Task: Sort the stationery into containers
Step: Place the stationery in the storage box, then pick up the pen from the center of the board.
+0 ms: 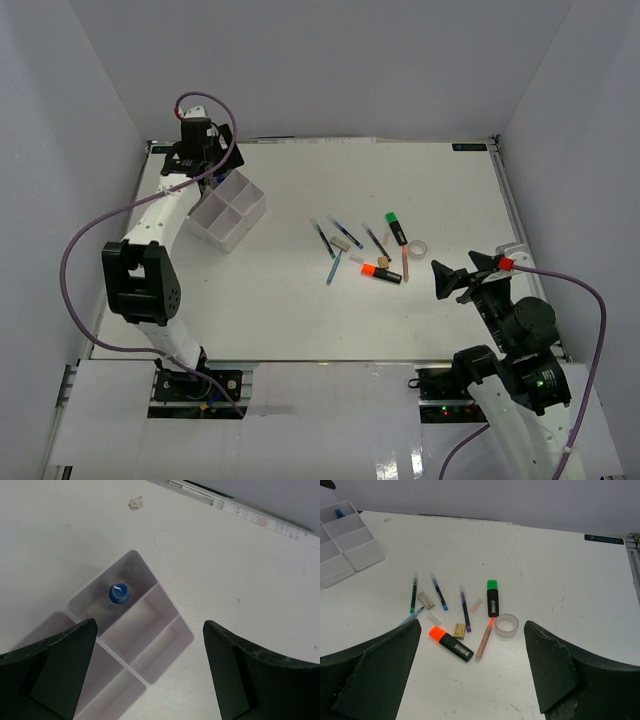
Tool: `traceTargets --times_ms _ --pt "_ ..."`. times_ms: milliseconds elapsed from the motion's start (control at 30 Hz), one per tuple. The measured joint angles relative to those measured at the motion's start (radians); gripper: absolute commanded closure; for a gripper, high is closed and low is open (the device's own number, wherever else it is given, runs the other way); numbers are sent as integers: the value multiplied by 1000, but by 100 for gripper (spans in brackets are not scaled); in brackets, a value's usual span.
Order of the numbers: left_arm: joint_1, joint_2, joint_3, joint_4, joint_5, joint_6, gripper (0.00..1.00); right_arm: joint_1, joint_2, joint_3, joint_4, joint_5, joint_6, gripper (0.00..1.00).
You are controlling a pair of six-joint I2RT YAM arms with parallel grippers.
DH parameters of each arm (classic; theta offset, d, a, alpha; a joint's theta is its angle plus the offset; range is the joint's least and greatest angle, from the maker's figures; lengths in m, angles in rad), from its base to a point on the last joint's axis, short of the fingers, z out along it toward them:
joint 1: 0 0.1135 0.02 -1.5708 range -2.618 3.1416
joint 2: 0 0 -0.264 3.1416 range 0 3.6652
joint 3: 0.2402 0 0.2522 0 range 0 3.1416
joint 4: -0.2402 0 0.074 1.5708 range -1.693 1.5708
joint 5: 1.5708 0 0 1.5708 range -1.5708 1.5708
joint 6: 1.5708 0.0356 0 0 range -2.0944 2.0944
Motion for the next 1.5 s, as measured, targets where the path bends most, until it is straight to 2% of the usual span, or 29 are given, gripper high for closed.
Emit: traceTargets --times_ms 167,567,700,733,900,933,1000,1200,1267,1367,1500 --pt "-40 -179 -74 -68 104 -26 2 0 140 73 -34 31 2 10" --pt "-58 -657 -547 -81 254 -7 2 6 724 380 -134 51 40 10" --pt "-58 -774 -687 -29 282 11 2 12 935 446 -144 17 53 0" --pt "-58 -792 -716 -18 285 14 2 16 975 452 -140 9 54 6" --pt "-58 -814 -798 0 298 26 2 82 1174 455 -101 3 38 16" --pt "-58 -814 -804 0 298 28 2 99 1213 455 -87 4 30 17" --pt "-58 -814 -808 0 298 29 2 127 1287 456 -58 4 16 27" --pt "-58 -818 -808 7 298 30 2 153 1470 456 21 5 -16 39" --pt "-58 -820 -808 7 298 30 2 158 1518 457 41 10 -25 49" --pt "-58 -822 -808 7 299 29 2 167 1569 457 71 21 -32 55" --pt "-58 -822 -808 7 302 29 2 172 1616 474 97 29 -39 57"
